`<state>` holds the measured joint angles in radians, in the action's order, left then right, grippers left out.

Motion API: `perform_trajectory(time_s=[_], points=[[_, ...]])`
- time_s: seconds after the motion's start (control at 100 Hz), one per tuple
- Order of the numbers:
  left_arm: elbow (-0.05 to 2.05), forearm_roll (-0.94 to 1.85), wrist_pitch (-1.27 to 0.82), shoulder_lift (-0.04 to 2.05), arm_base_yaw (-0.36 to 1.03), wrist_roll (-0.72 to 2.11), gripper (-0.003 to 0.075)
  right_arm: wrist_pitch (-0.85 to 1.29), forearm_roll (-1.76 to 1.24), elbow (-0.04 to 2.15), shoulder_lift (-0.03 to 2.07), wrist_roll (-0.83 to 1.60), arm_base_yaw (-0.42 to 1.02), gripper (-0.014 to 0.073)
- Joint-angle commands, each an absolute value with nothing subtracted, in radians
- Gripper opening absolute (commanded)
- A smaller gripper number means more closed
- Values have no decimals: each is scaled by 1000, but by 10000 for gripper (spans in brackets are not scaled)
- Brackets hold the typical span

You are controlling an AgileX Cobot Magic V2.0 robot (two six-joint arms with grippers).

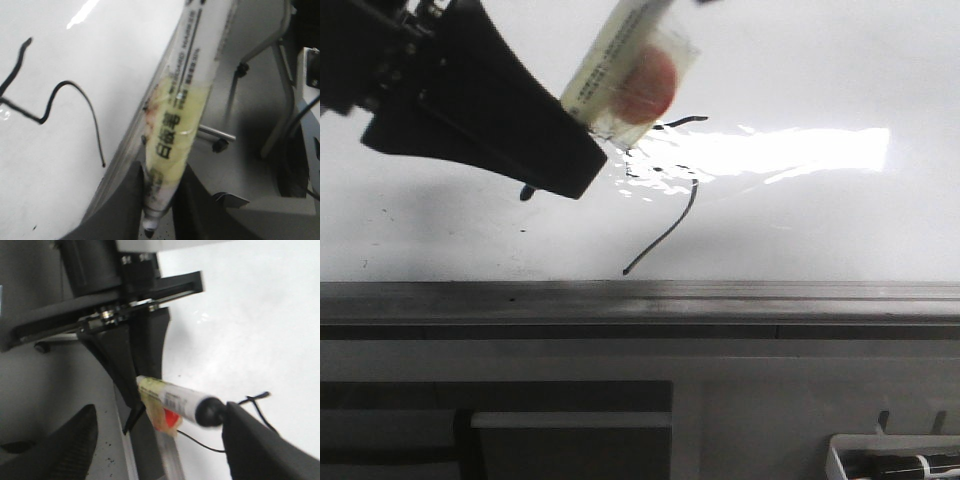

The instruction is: Write number 5 on whiteboard

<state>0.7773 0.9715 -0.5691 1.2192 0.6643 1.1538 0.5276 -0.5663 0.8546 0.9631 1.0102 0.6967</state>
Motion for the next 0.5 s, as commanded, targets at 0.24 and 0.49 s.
perform_trajectory(time_s=[0.24,0.49], points=[[668,1356,-117,1200,664,1072,-21,583,-593,881,811,946,488,-18],[659,1424,-44,1236,664,1074,-21,592,-595,804,805,946,479,-61]])
